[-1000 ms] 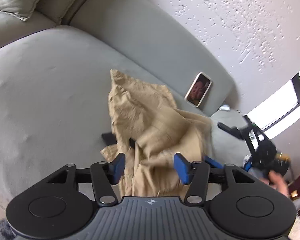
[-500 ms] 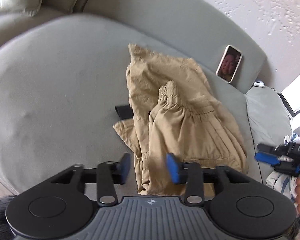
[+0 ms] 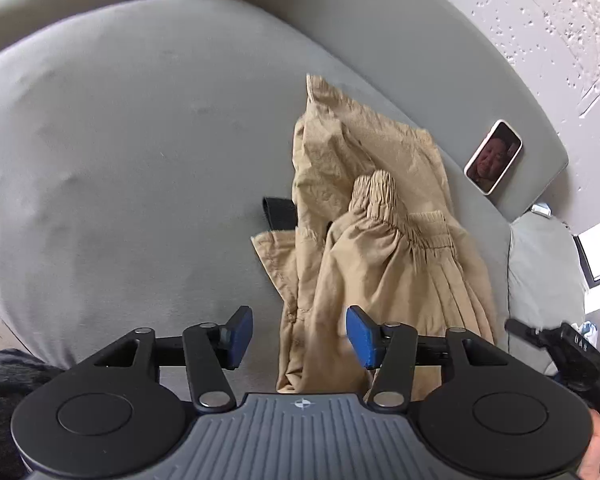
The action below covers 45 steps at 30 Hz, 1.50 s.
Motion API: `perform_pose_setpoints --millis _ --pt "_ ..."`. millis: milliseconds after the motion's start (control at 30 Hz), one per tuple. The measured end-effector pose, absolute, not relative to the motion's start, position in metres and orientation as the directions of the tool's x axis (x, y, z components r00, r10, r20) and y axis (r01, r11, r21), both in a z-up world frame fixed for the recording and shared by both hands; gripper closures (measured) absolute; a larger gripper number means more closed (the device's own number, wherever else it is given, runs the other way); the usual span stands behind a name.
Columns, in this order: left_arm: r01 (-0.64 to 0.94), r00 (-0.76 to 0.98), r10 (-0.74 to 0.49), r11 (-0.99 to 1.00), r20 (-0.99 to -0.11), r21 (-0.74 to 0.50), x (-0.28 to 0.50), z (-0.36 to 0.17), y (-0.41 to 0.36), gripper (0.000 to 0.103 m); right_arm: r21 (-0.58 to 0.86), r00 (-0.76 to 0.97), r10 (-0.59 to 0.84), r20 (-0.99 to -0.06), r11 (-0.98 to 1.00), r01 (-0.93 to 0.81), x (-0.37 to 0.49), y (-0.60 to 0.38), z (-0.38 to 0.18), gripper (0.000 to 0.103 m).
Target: Fold clothes
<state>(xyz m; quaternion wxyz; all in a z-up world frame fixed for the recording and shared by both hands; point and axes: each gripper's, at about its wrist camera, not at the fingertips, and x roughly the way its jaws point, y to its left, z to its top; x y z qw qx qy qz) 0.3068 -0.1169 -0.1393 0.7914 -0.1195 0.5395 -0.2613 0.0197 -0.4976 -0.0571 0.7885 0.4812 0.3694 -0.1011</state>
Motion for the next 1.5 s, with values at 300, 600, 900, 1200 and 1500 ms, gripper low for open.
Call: perform_pose_setpoints --millis 300,600,900,1200,1500 --pt "0.287 0.205 -0.543 0.829 -0.815 -0.48 0.325 -0.159 -0.134 0.078 0.598 0.67 0.151 -0.726 0.621 0.508 0.062 -0.478 -0.069 0.099" --pt "0.384 0.177 -0.541 0.807 -0.822 -0.449 0.334 -0.154 -0.144 0.082 0.64 0.691 0.123 -0.712 0.519 0.567 -0.012 -0.48 -0.044 0.103" --pt "0.268 0.233 -0.556 0.826 -0.798 -0.497 0.307 -0.14 -0.118 0.052 0.675 0.716 0.152 -0.681 0.51 0.533 -0.02 -0.488 -0.041 0.025" --pt "0.198 0.159 -0.603 0.795 -0.782 -0.573 0.302 -0.161 -0.123 0.052 0.857 0.778 0.359 -0.515 0.222 0.465 -0.004 -0.507 -0.1 0.046" --pt "0.185 0.167 -0.597 0.801 -0.785 -0.57 0.302 -0.167 -0.126 0.053 0.793 0.736 0.319 -0.598 0.373 0.483 0.036 -0.491 -0.101 0.093"
